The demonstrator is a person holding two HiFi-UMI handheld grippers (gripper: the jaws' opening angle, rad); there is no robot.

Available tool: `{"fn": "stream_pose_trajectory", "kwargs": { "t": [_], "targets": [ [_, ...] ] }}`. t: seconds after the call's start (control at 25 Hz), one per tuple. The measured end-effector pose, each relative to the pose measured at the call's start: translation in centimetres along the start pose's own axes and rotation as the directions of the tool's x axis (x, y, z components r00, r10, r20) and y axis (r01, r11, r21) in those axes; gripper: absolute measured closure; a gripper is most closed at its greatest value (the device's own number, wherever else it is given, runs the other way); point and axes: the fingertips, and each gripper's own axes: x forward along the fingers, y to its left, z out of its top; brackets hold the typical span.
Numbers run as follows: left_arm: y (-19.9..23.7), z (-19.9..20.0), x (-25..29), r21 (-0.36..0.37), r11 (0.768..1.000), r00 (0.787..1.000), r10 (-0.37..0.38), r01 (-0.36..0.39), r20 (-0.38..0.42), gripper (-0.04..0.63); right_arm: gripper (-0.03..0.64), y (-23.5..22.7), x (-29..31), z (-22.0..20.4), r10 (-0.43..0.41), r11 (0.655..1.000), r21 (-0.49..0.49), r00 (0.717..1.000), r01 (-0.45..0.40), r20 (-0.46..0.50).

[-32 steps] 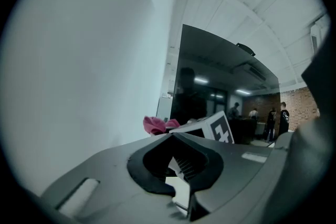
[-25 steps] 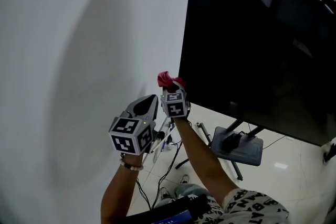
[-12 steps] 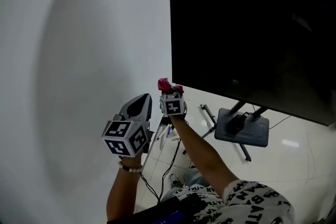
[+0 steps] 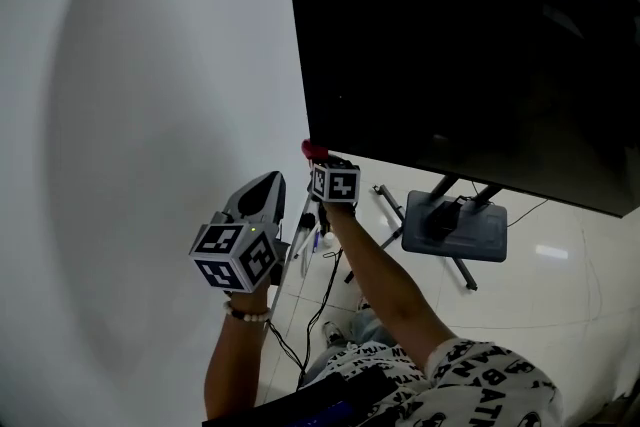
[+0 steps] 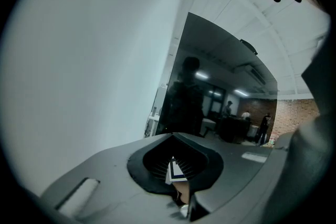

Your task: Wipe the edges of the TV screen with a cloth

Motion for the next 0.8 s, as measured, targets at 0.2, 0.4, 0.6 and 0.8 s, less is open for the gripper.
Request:
{"fn": "stream_pose_trajectory", "kwargs": {
  "t": [0.2, 0.4, 0.6, 0.8],
  "targets": [
    [-1.1, -0.2, 0.7, 0.012, 0.999, 0.999, -0.033, 0.033, -0.013, 0.6, 0.541, -2.1, -1.9, 0.0, -0.036, 0.999, 0.034, 0.999, 0.035, 0.019],
    [-1.7, -2.8, 1.6, 0.035, 0.999, 0.998, -0.035, 0.037, -0.049, 0.6, 0.541, -6.3, -4.3, -0.4, -0.116, 0.993, 0.026, 0.993, 0.115, 0.021],
    [-3.3, -6.2, 3.1, 0.064, 0.997, 0.993, -0.043, 0.049, -0.106, 0.6, 0.541, -10.1, -7.6, -0.5, -0.185, 0.981, 0.062, 0.982, 0.182, 0.045],
    [-5.9, -9.2, 4.7, 0.051, 0.995, 0.985, -0.079, 0.087, -0.153, 0.6, 0.541, -14.0, -10.6, -0.9, -0.241, 0.969, 0.066, 0.97, 0.238, 0.041]
  ]
}}
